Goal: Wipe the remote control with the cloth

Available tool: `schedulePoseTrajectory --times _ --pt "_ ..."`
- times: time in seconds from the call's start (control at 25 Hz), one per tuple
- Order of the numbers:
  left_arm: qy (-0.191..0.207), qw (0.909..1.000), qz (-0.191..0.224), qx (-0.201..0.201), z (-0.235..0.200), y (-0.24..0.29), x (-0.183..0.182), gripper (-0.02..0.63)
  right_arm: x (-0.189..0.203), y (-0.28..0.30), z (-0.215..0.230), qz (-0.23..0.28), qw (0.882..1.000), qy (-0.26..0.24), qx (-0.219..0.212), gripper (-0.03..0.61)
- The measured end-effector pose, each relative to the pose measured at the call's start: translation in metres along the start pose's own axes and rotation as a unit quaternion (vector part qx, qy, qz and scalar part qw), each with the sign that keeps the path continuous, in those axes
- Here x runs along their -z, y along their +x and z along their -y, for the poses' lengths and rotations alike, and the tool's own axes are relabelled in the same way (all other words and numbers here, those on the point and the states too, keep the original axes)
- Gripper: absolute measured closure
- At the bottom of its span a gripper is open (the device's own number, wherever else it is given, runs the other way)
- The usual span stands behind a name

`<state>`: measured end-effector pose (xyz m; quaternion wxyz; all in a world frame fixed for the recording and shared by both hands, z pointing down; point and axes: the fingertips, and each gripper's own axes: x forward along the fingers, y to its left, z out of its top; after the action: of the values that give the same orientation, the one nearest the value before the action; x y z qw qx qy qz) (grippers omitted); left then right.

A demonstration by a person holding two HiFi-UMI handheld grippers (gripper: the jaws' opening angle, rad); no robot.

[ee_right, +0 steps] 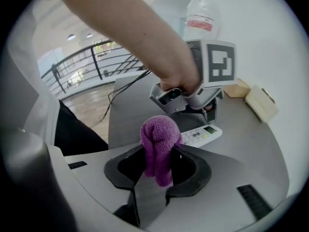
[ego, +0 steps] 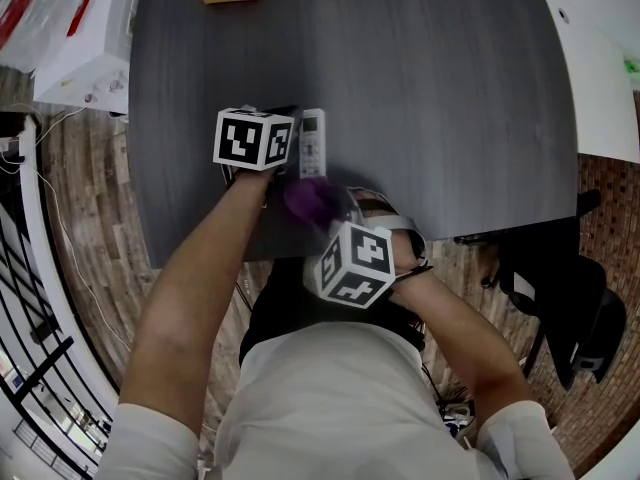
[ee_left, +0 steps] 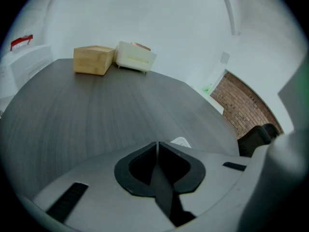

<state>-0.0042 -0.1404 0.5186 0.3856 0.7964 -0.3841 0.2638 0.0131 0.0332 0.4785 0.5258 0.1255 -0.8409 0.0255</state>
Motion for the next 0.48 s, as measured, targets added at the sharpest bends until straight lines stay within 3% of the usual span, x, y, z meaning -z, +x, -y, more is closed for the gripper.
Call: schedulePoseTrajectory --times 0.12,0.32,0.4,0.48 --pt "-0.003 1.0000 0.001 0.002 -0.001 0.000 0.000 0.595 0.001 -0.017 0.022 0.042 0.995 0.091 -0.008 0.446" --pt "0.018 0.9992 -0.017 -0.032 -0.009 0.001 0.010 0.609 0.011 -0.028 0.115 0.084 0.968 0.225 0.066 0.446" --pt "0.019 0.9989 -0.014 -0.040 -0.010 0.001 0.010 0.611 0.010 -0.020 0.140 0.085 0.960 0.256 0.079 0.446" --pt "0.019 0.9988 -0.013 -0.043 -0.010 0.001 0.010 0.611 0.003 -0.010 0.147 0.076 0.961 0.255 0.079 0.446"
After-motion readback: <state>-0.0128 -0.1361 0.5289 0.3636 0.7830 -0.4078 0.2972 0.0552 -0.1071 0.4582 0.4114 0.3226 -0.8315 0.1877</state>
